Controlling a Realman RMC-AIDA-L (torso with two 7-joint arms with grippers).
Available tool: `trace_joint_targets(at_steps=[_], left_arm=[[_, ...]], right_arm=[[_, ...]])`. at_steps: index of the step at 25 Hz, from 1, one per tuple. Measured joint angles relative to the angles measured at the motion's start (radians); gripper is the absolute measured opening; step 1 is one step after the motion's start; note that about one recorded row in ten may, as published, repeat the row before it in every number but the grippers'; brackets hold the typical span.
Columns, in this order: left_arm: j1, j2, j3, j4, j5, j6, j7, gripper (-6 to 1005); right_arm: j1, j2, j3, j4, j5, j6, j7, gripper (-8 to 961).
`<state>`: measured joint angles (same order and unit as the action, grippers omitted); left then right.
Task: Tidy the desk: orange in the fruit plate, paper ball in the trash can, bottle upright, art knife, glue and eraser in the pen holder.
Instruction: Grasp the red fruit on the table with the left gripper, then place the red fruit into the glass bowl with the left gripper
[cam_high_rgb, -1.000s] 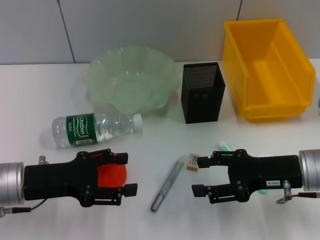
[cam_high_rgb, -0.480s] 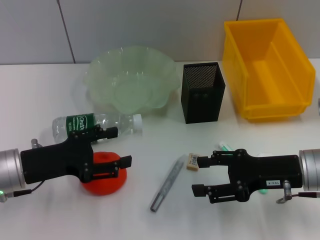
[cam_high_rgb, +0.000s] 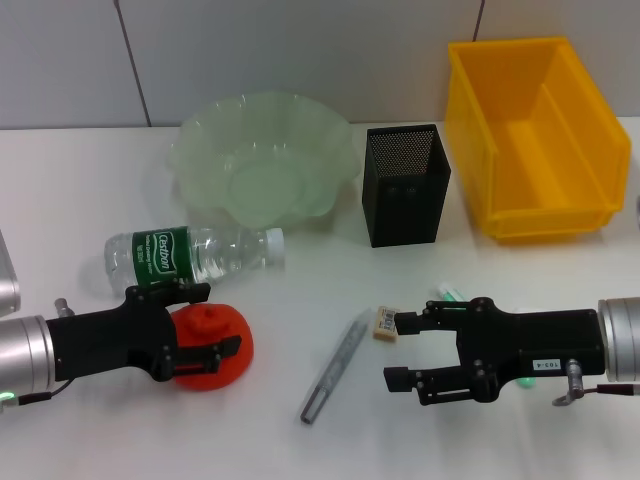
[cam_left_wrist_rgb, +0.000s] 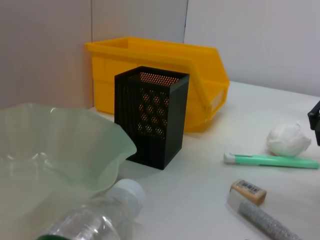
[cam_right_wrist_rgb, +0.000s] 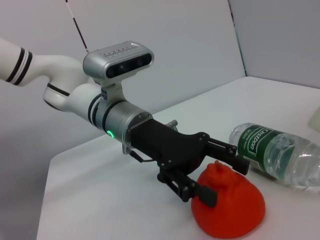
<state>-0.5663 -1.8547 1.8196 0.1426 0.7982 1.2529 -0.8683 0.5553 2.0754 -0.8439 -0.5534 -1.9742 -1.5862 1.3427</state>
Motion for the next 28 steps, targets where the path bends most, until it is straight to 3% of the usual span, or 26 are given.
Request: trace_joint_targets(at_steps=[13,19,24,28], left_arm=[[0.016,0.009,0.002,0.010,0.003,-0.007,0.000,693],[0.016,0.009,0.000,0.011,0.003,-0.007,0.000,502],[0.016,0.009,-0.004,0.015,0.003,0.013,-0.008,262],[0.020,0.013,-0.019,0.034,-0.003,0.092,-0.030,242]], right_arm=[[0.000,0.000,0.010,0.001,0.000,0.000,0.001,790],[0.000,0.000,0.010,0.001,0.000,0.000,0.001,789],[0.000,0.000,0.010,0.001,0.000,0.000,0.001,789],[0.000,0.000,0.009,0.001,0.000,0.000,0.001,789]])
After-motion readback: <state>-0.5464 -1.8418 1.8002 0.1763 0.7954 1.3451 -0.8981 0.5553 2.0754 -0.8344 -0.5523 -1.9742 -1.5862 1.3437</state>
